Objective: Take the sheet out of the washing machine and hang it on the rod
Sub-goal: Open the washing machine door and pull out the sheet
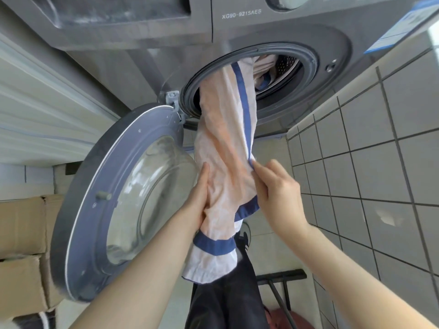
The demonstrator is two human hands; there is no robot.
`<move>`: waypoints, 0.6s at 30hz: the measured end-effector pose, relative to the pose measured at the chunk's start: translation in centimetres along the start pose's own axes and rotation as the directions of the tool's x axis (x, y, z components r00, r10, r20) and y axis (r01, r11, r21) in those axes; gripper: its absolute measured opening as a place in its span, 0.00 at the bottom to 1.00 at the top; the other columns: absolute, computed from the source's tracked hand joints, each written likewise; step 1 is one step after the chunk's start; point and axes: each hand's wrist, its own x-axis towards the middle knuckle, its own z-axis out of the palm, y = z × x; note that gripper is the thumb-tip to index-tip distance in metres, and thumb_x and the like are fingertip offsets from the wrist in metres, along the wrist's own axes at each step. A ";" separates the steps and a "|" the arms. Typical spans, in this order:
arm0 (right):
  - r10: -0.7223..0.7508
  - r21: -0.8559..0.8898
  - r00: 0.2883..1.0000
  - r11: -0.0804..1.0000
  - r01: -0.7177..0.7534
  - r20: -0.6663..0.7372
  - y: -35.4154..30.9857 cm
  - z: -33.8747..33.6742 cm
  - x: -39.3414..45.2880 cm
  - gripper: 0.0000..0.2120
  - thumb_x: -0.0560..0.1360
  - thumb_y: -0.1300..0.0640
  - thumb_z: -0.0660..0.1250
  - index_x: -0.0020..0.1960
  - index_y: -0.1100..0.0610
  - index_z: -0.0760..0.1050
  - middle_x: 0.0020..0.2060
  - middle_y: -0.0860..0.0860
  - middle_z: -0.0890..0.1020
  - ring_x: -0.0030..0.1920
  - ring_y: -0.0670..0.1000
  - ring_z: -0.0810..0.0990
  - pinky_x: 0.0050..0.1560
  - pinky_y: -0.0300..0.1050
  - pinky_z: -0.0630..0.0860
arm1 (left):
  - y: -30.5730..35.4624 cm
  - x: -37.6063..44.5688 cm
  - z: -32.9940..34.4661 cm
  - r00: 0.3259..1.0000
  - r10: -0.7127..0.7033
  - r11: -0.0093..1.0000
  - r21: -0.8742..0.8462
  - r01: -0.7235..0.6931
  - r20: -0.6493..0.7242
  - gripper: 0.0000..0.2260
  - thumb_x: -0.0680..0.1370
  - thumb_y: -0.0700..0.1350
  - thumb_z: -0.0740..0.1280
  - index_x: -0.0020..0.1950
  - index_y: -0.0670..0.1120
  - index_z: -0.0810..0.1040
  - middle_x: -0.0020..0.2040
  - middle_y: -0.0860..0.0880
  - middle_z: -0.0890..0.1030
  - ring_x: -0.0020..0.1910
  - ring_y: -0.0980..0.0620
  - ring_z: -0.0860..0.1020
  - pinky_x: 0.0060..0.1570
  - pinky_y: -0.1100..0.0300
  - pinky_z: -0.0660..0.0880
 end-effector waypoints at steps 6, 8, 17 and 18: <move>-0.213 -0.007 0.920 0.974 0.228 0.330 -1.8 0.6 -4.7 0.11 0.73 0.66 0.67 0.54 0.58 0.79 0.34 0.50 0.70 0.27 0.51 0.67 0.23 0.47 0.71 | 1.4 -2.4 1.7 0.997 0.075 0.977 0.198 -0.073 -0.003 0.26 0.67 0.64 0.73 0.52 0.45 0.79 0.44 0.48 0.82 0.46 0.48 0.81 0.53 0.53 0.78; -0.225 0.025 0.901 0.972 0.233 0.370 -2.5 0.2 -4.7 0.06 0.74 0.63 0.66 0.49 0.57 0.78 0.35 0.49 0.69 0.28 0.49 0.64 0.25 0.44 0.69 | 1.5 -3.5 2.3 0.976 0.184 0.943 0.301 -0.143 -0.113 0.20 0.65 0.53 0.79 0.49 0.42 0.81 0.37 0.47 0.83 0.36 0.48 0.82 0.39 0.58 0.78; 0.009 -0.075 0.930 0.997 0.020 0.367 -1.7 -6.0 -1.2 0.26 0.73 0.67 0.63 0.70 0.57 0.67 0.55 0.52 0.71 0.52 0.56 0.73 0.47 0.51 0.78 | 4.8 -10.5 1.2 0.852 0.522 0.655 0.659 -0.368 -0.043 0.31 0.69 0.42 0.74 0.70 0.46 0.66 0.59 0.49 0.76 0.57 0.48 0.76 0.49 0.59 0.71; 0.024 -0.133 0.925 0.991 0.029 0.380 -1.9 -6.7 -0.9 0.31 0.72 0.67 0.64 0.73 0.56 0.62 0.60 0.54 0.69 0.55 0.57 0.72 0.52 0.52 0.76 | 5.0 -11.9 1.2 0.831 0.556 0.568 0.730 -0.380 0.000 0.33 0.70 0.43 0.73 0.72 0.47 0.63 0.60 0.49 0.76 0.57 0.47 0.75 0.51 0.59 0.70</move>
